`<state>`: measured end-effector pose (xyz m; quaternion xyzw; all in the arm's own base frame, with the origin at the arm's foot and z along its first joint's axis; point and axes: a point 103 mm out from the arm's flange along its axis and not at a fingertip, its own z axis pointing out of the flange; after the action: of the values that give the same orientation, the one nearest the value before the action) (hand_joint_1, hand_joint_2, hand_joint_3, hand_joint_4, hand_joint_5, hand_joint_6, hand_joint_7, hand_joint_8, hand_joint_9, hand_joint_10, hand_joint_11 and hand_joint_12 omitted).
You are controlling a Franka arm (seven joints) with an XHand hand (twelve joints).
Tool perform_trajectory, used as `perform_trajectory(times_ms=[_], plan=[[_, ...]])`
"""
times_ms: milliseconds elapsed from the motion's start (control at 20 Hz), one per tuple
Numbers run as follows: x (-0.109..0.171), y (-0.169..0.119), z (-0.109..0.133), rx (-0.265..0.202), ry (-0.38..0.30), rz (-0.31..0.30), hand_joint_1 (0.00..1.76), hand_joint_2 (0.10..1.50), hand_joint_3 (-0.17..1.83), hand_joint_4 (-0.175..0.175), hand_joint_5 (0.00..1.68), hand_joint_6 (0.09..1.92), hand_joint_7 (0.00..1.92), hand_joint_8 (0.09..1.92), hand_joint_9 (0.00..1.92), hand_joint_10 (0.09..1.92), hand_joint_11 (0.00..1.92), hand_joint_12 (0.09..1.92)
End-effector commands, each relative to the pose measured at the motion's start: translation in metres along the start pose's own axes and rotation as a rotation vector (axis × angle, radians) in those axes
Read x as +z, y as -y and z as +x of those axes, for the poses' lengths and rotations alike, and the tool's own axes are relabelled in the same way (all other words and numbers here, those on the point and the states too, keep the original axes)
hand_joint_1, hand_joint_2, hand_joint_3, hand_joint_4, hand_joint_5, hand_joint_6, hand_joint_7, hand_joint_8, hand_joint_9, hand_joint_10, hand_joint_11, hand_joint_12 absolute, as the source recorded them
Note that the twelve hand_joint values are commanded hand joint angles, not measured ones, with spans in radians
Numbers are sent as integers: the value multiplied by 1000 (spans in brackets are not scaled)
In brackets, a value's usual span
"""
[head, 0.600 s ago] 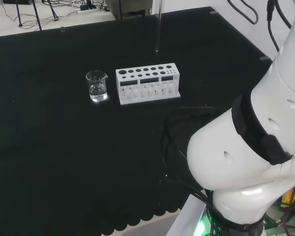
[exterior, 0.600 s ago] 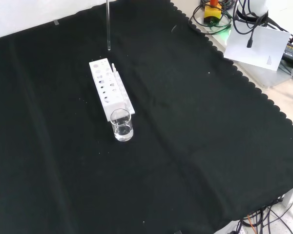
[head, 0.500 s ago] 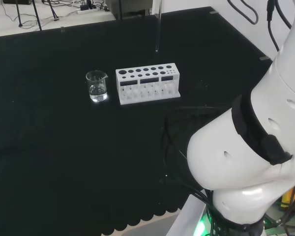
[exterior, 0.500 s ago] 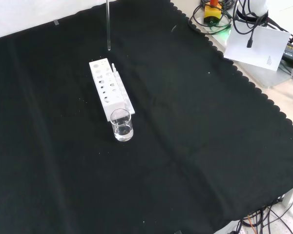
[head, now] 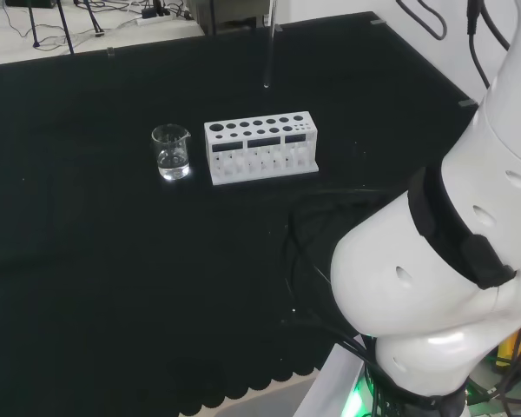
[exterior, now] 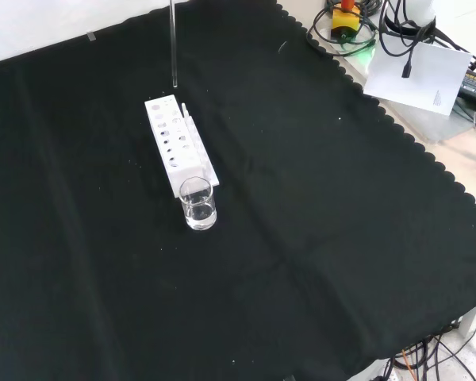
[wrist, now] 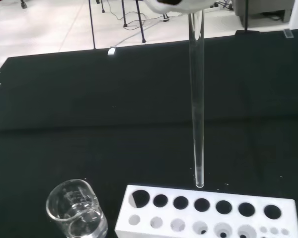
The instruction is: Stir in the beaker to the left of the white test tube rack with the glass rod.
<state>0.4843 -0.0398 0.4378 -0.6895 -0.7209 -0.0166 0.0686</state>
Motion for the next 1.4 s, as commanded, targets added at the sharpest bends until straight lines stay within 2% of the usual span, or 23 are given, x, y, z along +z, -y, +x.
perform_trajectory(times_ms=[50,250,350,550,1000,1400], plan=[[0,-26,38,-82,3,15,1329,1052,-175,-175,1406,87,1349,678,1619,795,1688,503],[-3,-44,72,-154,7,17,1329,1052,-175,-175,1407,87,1348,678,1619,795,1687,503],[0,-50,88,-195,35,28,1329,1052,-175,-175,1408,87,1348,678,1618,795,1687,502],[9,-59,114,-254,34,46,1329,1052,-175,-175,1409,87,1349,676,1618,795,1688,502],[37,-75,141,-313,29,65,1329,1051,-175,-175,1412,87,1349,676,1618,795,1688,501],[56,-85,142,-337,31,87,1329,1051,-175,-175,1416,87,1350,674,1618,796,1689,501]])
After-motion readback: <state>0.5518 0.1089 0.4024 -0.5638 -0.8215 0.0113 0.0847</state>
